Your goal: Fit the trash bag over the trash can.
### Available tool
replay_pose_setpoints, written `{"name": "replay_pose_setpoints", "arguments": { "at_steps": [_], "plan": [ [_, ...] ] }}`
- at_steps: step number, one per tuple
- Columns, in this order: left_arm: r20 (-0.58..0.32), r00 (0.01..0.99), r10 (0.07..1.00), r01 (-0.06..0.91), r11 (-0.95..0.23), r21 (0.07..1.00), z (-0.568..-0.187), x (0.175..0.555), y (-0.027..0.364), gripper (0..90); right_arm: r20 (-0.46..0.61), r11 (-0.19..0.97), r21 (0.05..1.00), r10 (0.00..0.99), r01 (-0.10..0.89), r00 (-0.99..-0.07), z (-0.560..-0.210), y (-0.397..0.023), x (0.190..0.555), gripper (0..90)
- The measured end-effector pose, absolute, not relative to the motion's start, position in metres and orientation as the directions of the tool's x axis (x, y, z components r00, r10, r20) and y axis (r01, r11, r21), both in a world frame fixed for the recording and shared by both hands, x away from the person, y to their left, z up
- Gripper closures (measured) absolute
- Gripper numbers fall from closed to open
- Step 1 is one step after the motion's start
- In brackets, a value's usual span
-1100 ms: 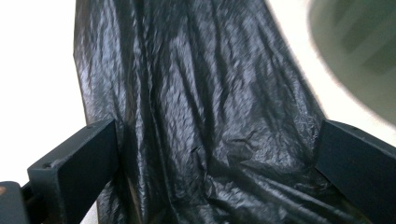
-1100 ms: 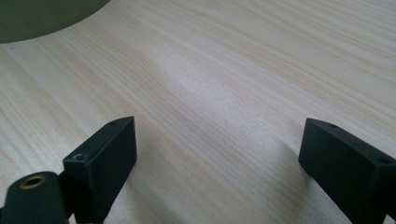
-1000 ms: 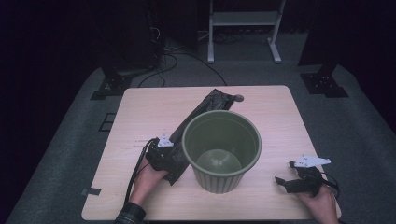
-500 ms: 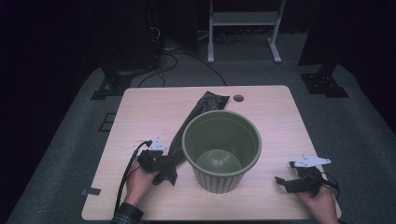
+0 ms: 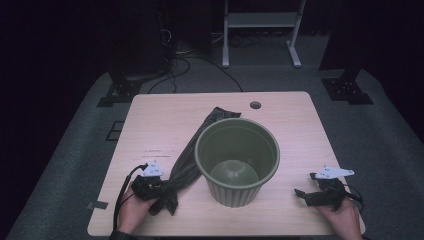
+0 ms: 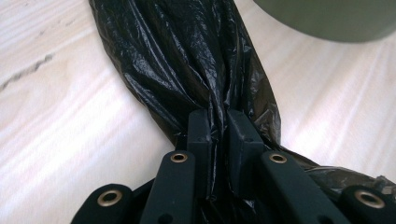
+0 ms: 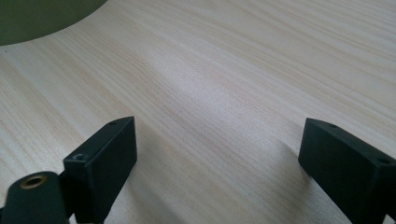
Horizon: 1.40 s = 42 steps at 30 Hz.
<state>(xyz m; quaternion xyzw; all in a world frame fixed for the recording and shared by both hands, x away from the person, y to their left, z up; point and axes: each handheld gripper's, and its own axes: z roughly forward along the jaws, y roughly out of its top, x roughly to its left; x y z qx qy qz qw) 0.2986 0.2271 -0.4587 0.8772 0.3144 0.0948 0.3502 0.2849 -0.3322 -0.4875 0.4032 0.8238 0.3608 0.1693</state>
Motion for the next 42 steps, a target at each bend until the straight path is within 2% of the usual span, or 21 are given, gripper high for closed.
{"name": "replay_pose_setpoints", "arguments": {
  "at_steps": [3, 5, 12, 14, 18, 19, 22, 29, 42],
  "plan": [
    [-0.059, 0.782, 0.620, 0.489, -0.553, 0.674, -0.459, 0.288, 0.236, 79.5, 0.012, 0.414, 0.731, 0.788, 0.543, -0.616, -0.488, -0.332, 0.285, 10.0],
    [-0.061, 0.778, 0.625, 0.496, -0.552, 0.670, -0.460, 0.283, 0.240, 76.0, 0.012, 0.413, 0.730, 0.789, 0.544, -0.615, -0.487, -0.332, 0.285, 10.0],
    [-0.046, 0.750, 0.660, 0.505, -0.525, 0.685, -0.447, 0.268, 0.247, 33.9, 0.011, 0.412, 0.730, 0.791, 0.545, -0.612, -0.487, -0.332, 0.285, 10.0],
    [-0.045, 0.742, 0.669, 0.503, -0.511, 0.697, -0.439, 0.268, 0.245, 24.2, 0.011, 0.410, 0.731, 0.792, 0.545, -0.611, -0.487, -0.332, 0.286, 10.0],
    [-0.016, 0.731, 0.683, 0.482, -0.499, 0.720, -0.428, 0.276, 0.236, 11.7, 0.010, 0.409, 0.731, 0.793, 0.546, -0.609, -0.488, -0.332, 0.286, 10.0],
    [-0.011, 0.728, 0.685, 0.480, -0.498, 0.722, -0.426, 0.278, 0.233, 6.0, 0.010, 0.409, 0.731, 0.794, 0.546, -0.608, -0.488, -0.332, 0.286, 10.0],
    [-0.014, 0.727, 0.686, 0.475, -0.489, 0.732, -0.423, 0.289, 0.223, 0.0, 0.010, 0.409, 0.731, 0.794, 0.546, -0.608, -0.488, -0.332, 0.286, 10.0],
    [-0.012, 0.745, 0.667, 0.467, -0.509, 0.723, -0.428, 0.320, 0.196, 0.0, 0.009, 0.410, 0.732, 0.793, 0.545, -0.609, -0.488, -0.332, 0.286, 10.0],
    [0.014, 0.721, 0.692, 0.493, -0.528, 0.691, -0.455, 0.361, 0.167, 0.0, 0.010, 0.409, 0.731, 0.794, 0.546, -0.608, -0.488, -0.332, 0.286, 10.0]
  ]
}}
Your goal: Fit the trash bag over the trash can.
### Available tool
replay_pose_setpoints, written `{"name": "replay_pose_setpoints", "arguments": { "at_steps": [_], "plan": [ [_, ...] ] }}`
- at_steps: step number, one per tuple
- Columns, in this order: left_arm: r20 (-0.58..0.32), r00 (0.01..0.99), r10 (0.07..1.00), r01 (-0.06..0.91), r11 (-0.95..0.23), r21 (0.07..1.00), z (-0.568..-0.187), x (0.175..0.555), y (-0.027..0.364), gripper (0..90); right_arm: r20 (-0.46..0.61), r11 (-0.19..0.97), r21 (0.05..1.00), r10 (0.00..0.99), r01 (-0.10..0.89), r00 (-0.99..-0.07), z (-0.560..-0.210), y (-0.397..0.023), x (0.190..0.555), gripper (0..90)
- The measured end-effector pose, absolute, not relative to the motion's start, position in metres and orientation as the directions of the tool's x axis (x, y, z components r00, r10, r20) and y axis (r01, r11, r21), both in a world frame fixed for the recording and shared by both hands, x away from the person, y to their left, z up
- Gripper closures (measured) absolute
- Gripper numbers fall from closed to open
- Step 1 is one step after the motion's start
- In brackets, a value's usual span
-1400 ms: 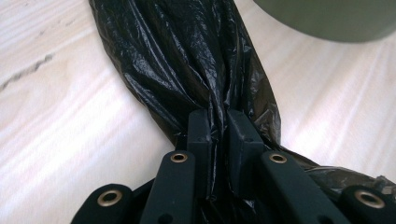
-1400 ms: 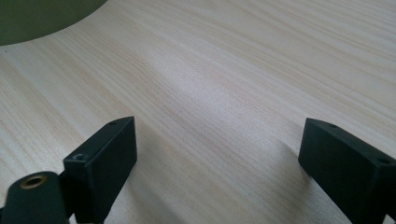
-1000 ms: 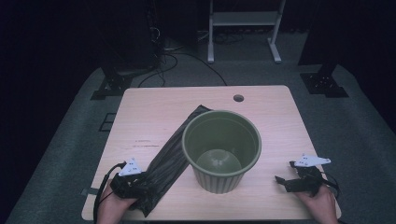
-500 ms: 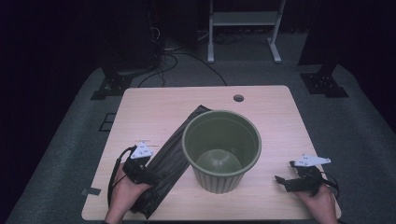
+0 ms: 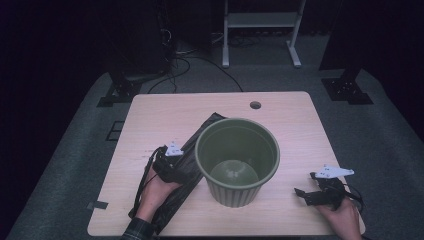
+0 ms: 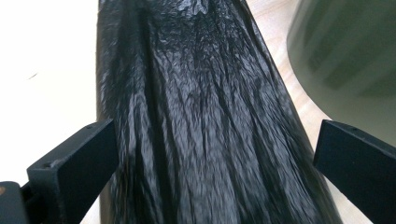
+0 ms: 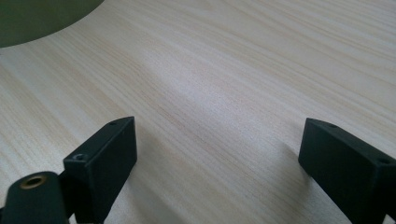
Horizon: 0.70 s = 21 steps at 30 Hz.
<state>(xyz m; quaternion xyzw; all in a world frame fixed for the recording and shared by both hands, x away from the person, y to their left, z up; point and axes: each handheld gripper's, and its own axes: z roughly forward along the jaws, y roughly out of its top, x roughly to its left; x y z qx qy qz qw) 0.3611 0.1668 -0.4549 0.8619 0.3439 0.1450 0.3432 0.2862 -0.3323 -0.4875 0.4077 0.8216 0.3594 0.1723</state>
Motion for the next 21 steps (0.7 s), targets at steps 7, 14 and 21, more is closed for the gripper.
{"name": "replay_pose_setpoints", "arguments": {
  "at_steps": [7, 14, 21],
  "plan": [
    [0.024, 0.722, 0.692, 0.507, -0.552, 0.662, -0.471, 0.374, 0.161, 0.0, 0.010, 0.410, 0.731, 0.793, 0.546, -0.609, -0.488, -0.332, 0.286, 10.0],
    [0.023, 0.720, 0.694, 0.517, -0.558, 0.649, -0.476, 0.375, 0.161, 0.0, 0.010, 0.409, 0.731, 0.794, 0.546, -0.608, -0.488, -0.332, 0.286, 10.0],
    [0.016, 0.737, 0.676, 0.500, -0.560, 0.660, -0.475, 0.372, 0.165, 6.0, 0.010, 0.409, 0.731, 0.794, 0.546, -0.608, -0.488, -0.332, 0.286, 10.0]
  ]
}}
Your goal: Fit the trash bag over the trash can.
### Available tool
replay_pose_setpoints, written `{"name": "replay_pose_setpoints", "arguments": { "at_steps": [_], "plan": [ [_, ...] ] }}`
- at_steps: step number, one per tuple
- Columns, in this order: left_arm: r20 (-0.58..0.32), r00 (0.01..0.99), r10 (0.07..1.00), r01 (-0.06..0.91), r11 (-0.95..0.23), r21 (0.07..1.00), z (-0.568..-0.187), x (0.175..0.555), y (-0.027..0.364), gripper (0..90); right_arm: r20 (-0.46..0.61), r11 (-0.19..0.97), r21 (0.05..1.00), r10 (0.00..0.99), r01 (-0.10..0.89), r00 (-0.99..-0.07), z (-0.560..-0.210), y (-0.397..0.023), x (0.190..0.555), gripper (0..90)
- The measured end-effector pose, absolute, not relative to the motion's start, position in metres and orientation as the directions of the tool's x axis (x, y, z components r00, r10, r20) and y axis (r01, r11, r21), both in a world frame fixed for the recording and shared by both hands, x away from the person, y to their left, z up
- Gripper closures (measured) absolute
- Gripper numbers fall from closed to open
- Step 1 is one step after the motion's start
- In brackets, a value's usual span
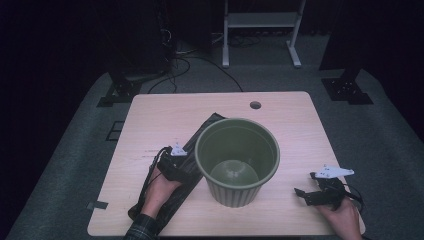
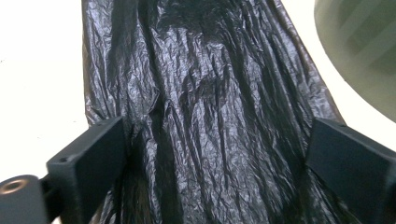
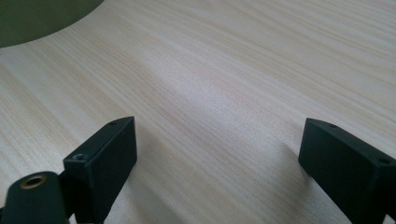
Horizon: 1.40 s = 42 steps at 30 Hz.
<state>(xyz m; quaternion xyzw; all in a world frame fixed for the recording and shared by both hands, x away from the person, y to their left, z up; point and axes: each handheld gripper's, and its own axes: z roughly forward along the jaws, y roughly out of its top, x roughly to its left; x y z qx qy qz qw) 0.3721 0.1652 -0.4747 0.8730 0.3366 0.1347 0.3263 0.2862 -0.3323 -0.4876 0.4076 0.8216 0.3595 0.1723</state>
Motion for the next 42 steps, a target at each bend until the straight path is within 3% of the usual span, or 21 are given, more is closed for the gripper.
{"name": "replay_pose_setpoints", "arguments": {
  "at_steps": [6, 11, 17, 30, 42],
  "plan": [
    [0.015, 0.751, 0.660, 0.481, -0.563, 0.672, -0.470, 0.369, 0.171, 27.9, 0.010, 0.409, 0.731, 0.794, 0.546, -0.608, -0.488, -0.332, 0.286, 10.0],
    [0.010, 0.773, 0.635, 0.463, -0.574, 0.675, -0.467, 0.366, 0.177, 58.6, 0.010, 0.409, 0.731, 0.794, 0.546, -0.608, -0.488, -0.332, 0.286, 10.0],
    [-0.024, 0.799, 0.600, 0.453, -0.576, 0.680, -0.467, 0.366, 0.185, 86.8, 0.010, 0.408, 0.731, 0.794, 0.546, -0.608, -0.488, -0.332, 0.286, 10.0],
    [-0.062, 0.852, 0.520, 0.398, -0.566, 0.722, -0.448, 0.348, 0.209, 88.3, 0.010, 0.409, 0.731, 0.794, 0.546, -0.608, -0.488, -0.332, 0.286, 10.0],
    [-0.053, 0.919, 0.391, 0.272, -0.530, 0.803, -0.414, 0.322, 0.221, 88.3, 0.010, 0.409, 0.731, 0.794, 0.546, -0.608, -0.488, -0.332, 0.286, 10.0]
  ]
}}
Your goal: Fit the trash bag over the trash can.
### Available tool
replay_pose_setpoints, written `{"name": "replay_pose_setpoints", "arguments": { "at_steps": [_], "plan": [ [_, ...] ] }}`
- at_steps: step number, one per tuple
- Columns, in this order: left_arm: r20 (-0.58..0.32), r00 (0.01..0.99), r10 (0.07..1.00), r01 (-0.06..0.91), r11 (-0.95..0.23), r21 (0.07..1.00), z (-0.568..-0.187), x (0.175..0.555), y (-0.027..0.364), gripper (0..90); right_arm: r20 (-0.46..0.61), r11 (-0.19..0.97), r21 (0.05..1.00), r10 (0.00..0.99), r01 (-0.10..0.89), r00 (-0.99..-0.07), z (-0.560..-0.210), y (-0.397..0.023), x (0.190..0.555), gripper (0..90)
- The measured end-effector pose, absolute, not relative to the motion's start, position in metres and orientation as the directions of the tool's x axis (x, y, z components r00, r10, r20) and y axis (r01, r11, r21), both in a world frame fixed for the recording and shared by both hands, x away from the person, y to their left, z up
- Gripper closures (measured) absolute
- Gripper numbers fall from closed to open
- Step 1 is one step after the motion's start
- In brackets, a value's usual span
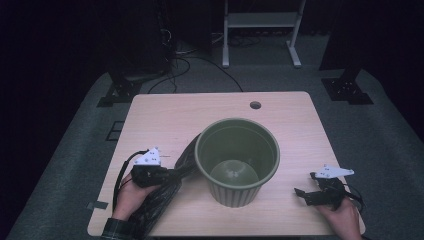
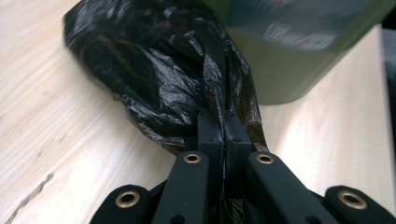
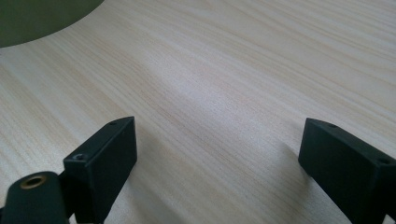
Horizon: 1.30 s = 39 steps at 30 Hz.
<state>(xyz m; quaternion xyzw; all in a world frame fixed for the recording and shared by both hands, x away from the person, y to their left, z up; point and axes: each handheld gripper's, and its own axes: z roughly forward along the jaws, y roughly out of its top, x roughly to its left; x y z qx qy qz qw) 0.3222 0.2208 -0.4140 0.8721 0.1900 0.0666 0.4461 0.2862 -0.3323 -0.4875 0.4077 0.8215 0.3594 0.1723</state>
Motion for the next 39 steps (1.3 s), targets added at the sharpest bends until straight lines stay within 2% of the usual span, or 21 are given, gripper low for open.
{"name": "replay_pose_setpoints", "arguments": {
  "at_steps": [19, 39],
  "plan": [
    [-0.019, 0.981, 0.194, 0.100, -0.416, 0.904, -0.354, 0.296, 0.210, 88.3, 0.011, 0.407, 0.731, 0.796, 0.548, -0.605, -0.487, -0.332, 0.286, 10.1],
    [0.017, 0.994, 0.109, 0.013, -0.274, 0.962, -0.310, 0.295, 0.194, 88.3, 0.010, 0.405, 0.731, 0.798, 0.549, -0.602, -0.488, -0.332, 0.287, 10.1]
  ]
}}
